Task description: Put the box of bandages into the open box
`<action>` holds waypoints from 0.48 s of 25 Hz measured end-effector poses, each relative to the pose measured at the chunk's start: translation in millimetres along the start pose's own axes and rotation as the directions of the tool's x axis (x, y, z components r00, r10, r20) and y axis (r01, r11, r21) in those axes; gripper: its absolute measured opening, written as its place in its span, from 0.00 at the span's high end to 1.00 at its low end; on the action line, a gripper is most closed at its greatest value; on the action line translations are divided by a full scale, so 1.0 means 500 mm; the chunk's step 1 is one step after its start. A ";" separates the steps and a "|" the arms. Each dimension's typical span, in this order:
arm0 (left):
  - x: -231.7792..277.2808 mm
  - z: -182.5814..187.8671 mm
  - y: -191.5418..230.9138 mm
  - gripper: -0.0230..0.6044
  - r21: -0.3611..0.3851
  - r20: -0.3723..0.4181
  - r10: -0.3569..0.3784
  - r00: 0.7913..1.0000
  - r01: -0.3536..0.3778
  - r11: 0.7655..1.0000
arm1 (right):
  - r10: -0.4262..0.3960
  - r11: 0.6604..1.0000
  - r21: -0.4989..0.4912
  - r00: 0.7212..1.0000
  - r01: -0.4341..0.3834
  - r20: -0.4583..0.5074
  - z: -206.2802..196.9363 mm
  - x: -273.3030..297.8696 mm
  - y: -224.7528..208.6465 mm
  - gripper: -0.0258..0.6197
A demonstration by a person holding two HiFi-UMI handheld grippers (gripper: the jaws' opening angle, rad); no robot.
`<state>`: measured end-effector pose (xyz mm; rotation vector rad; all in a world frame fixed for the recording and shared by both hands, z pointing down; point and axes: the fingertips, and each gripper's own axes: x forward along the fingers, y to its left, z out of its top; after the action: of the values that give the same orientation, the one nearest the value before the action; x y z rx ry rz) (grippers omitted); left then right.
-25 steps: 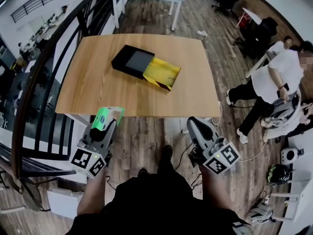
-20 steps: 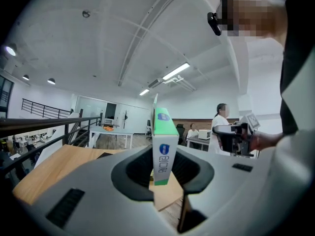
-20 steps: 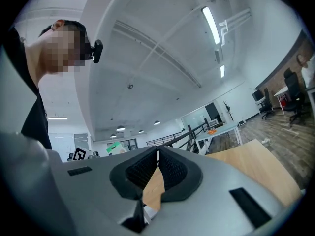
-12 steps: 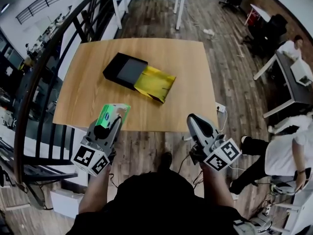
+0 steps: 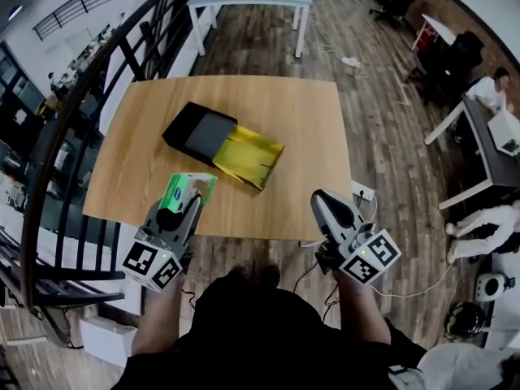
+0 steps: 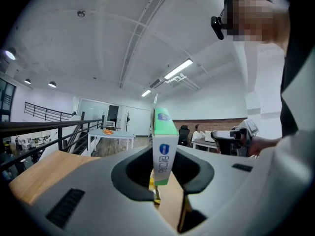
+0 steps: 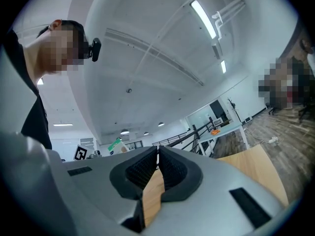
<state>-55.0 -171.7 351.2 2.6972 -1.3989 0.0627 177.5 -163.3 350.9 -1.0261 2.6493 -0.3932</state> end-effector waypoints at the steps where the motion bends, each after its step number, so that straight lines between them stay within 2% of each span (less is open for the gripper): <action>1: 0.006 -0.001 0.008 0.81 -0.003 -0.001 0.003 1.000 -0.003 1.000 | 0.002 1.000 0.001 1.000 -0.002 -0.007 -0.001 0.008 -0.004 0.90; 12: 0.082 -0.005 0.159 0.81 -0.013 0.022 -0.025 0.999 0.025 1.000 | -0.004 0.999 -0.032 0.999 0.003 -0.032 0.001 0.175 -0.038 0.90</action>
<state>-96.0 -250.1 362.6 2.7122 -1.3662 0.0222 126.9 -236.9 343.6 -1.0427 2.6909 -0.3724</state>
